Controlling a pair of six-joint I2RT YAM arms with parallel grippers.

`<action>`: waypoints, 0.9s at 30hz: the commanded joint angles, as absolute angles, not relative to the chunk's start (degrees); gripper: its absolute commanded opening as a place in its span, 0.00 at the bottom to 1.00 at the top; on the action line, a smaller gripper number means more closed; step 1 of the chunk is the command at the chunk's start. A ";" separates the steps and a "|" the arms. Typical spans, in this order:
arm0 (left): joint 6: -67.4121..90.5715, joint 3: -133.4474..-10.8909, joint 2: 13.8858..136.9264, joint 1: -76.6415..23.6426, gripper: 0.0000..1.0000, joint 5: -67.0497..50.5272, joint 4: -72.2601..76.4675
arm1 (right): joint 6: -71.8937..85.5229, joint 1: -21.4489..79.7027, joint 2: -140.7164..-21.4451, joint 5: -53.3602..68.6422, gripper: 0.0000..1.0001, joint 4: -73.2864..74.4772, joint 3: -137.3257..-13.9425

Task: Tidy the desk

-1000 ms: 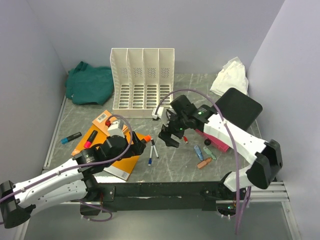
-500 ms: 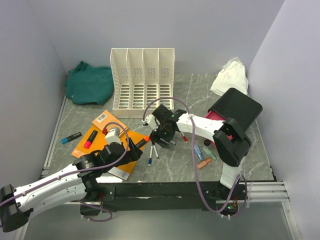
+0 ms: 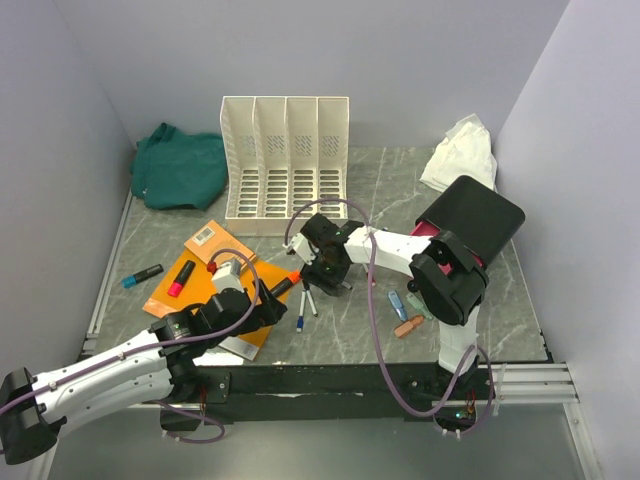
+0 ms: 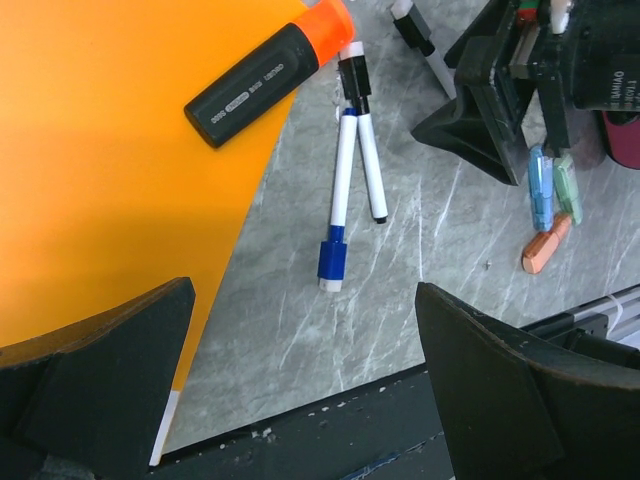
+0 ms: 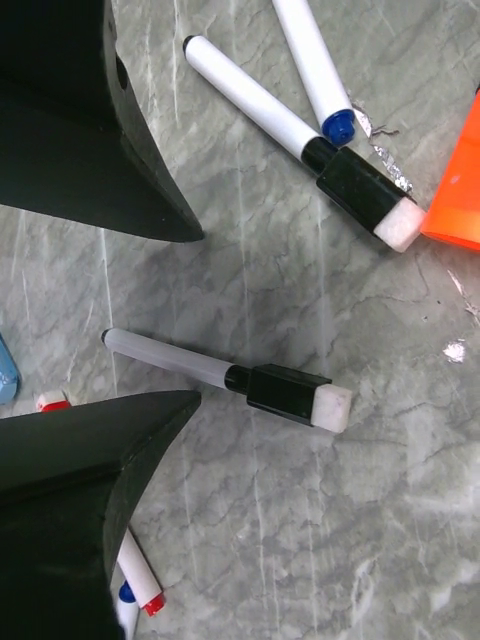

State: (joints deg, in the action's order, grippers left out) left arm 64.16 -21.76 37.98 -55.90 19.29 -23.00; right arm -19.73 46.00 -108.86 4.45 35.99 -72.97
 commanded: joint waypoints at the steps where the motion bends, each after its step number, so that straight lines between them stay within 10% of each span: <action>1: 64.34 -21.36 37.53 -55.72 0.99 18.46 -19.25 | -19.34 45.97 -109.77 4.31 0.66 35.95 -75.58; 6: 63.81 -22.06 38.41 -55.64 1.00 18.63 -19.25 | -18.99 46.05 -112.14 4.40 0.58 36.30 -76.02; 15: 63.28 -22.32 39.99 -55.72 0.99 18.46 -16.88 | -18.02 46.14 -112.77 4.92 0.15 36.74 -76.12; 27: 64.42 -23.81 47.72 -54.84 0.99 12.31 -6.51 | -28.73 42.29 -91.16 23.10 0.00 46.66 -77.08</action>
